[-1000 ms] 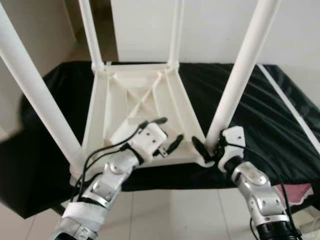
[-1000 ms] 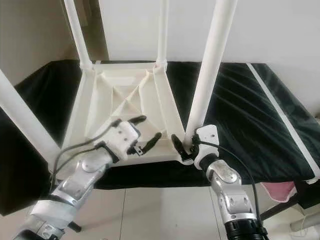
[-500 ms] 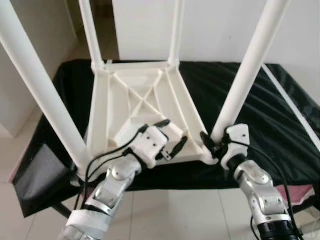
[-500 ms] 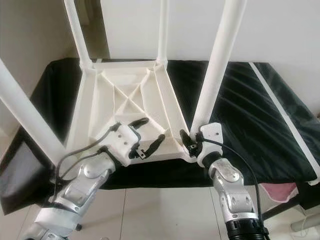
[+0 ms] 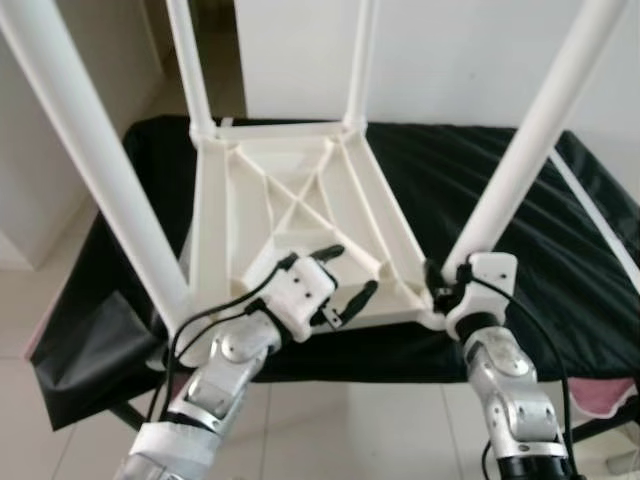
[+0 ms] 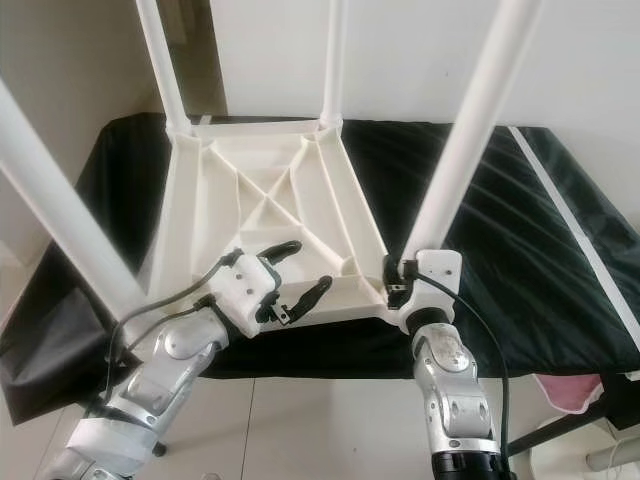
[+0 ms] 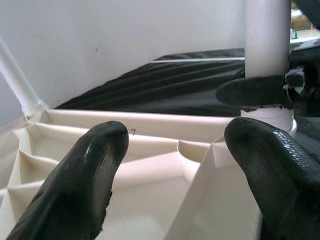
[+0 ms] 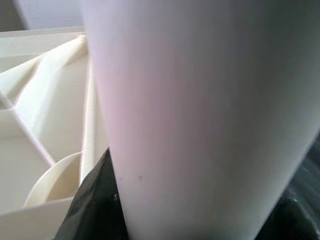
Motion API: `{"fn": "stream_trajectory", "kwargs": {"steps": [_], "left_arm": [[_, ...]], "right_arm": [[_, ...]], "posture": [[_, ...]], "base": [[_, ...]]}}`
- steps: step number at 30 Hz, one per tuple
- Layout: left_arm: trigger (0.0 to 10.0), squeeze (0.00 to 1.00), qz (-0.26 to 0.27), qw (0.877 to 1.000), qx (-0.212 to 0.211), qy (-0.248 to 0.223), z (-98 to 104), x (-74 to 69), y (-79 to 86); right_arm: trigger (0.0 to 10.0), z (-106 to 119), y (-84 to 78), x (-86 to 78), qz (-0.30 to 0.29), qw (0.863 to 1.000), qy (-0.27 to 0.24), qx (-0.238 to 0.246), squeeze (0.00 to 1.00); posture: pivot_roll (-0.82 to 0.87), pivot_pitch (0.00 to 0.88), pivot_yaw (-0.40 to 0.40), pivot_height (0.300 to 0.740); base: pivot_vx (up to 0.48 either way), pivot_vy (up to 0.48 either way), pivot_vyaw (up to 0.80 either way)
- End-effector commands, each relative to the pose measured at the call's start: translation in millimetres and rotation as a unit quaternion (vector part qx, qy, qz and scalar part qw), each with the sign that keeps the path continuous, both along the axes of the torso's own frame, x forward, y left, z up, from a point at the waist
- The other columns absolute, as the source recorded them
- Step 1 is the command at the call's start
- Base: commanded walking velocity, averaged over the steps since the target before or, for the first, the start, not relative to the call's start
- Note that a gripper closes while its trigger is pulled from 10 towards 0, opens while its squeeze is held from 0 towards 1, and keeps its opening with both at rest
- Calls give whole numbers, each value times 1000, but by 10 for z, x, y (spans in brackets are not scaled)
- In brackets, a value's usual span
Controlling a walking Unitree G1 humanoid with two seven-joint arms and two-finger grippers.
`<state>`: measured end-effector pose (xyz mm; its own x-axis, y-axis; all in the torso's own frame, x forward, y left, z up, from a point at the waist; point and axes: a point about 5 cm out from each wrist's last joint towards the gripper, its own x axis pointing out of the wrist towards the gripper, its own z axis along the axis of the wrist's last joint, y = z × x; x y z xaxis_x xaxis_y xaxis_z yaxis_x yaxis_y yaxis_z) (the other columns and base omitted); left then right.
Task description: Building children table
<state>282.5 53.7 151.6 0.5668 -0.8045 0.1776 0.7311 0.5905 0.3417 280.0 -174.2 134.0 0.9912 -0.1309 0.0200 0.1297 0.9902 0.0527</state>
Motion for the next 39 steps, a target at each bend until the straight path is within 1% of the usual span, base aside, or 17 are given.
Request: {"fn": "stream_trajectory", "kwargs": {"steps": [1, 2, 4, 6, 7, 8, 12, 18, 19, 23, 30, 31, 32, 35, 36, 37, 39], "left_arm": [[10000, 0, -24, 1000, 5, 5, 2, 6, -35], [10000, 0, -24, 1000, 5, 5, 2, 6, -35], [10000, 0, -29, 1000, -1, 7, 42, 36, -71], [10000, 0, -29, 1000, -4, 9, 56, 46, -84], [10000, 0, -30, 1000, -6, 9, 66, 50, -92], [10000, 0, -30, 1000, -6, 9, 66, 50, -92], [10000, 0, -41, 999, -15, 17, 63, 24, -124], [10000, 0, -53, 998, -17, 23, 54, -8, -141], [10000, 0, -53, 998, -18, 24, 53, -7, -138], [10000, 0, -49, 998, -16, 21, 57, 4, -130], [10000, 0, -53, 998, -21, 24, 72, 1, -126], [10000, 0, -55, 998, -22, 25, 73, -6, -126], [10000, 0, -58, 998, -21, 26, 69, -18, -131], [10000, 0, -61, 998, -21, 27, 65, -27, -134], [10000, 0, -72, 997, -22, 27, 73, -58, -140], [10000, 0, -72, 997, -22, 27, 73, -58, -140], [10000, 0, -99, 994, -24, 27, 92, -129, -133]], "right_arm": [[10000, -219, -135, -51, -76, 996, 52, 13, 0], [10000, -219, -135, -51, -76, 996, 52, 13, 0], [10000, -267, -46, -26, -112, 991, 60, 32, 0], [10000, -276, -1, -15, -119, 990, 63, 37, 0], [10000, -280, 44, -5, -114, 990, 64, 43, 0], [10000, -280, 44, -5, -114, 990, 64, 43, 0], [10000, -225, 144, 5, -81, 995, 50, 40, 0], [10000, -176, 149, 11, -72, 996, 34, 32, 0], [10000, -155, 162, 20, -63, 997, 28, 32, 1000], [10000, -85, 195, 40, -37, 999, 2, 33, 1000], [10000, -37, 49, 9, 5, 1000, -14, 11, 1000], [10000, -30, 26, 5, 17, 1000, -18, 8, 796], [10000, -22, -4, -2, 28, 999, -22, 7, 0], [10000, -16, -21, -5, 35, 999, -24, 6, 0], [10000, 7, -50, -5, 61, 998, -29, 1, 0], [10000, 7, -50, -5, 61, 998, -29, 1, 0], [10000, 69, -89, -10, 139, 989, -42, -24, 0]], "posture": [[-24, 37, -35, 740], [-24, 37, -35, 740], [-24, 38, -33, 740], [-24, 38, -33, 740], [-24, 38, -33, 740], [-24, 38, -33, 740], [-28, 27, -33, 740], [-27, 18, -36, 740], [-26, 12, -39, 740], [-24, 8, -41, 740], [-22, 0, -47, 740], [-23, 0, -47, 740], [-24, 0, -46, 740], [-24, 0, -46, 740], [-24, 0, -47, 740], [-24, 0, -47, 740], [-28, 0, -45, 740]], "base": [[0, 0, 0], [0, 0, 0], [0, 0, 0], [0, 0, 0], [0, 0, 0], [0, 0, 0], [0, 0, 0], [0, 0, 0], [0, 0, 0], [0, 0, 0], [0, 0, 0], [0, 0, 0], [0, 0, 0], [0, 0, 0], [0, 0, 0], [0, 0, 0], [0, 0, 0]]}}
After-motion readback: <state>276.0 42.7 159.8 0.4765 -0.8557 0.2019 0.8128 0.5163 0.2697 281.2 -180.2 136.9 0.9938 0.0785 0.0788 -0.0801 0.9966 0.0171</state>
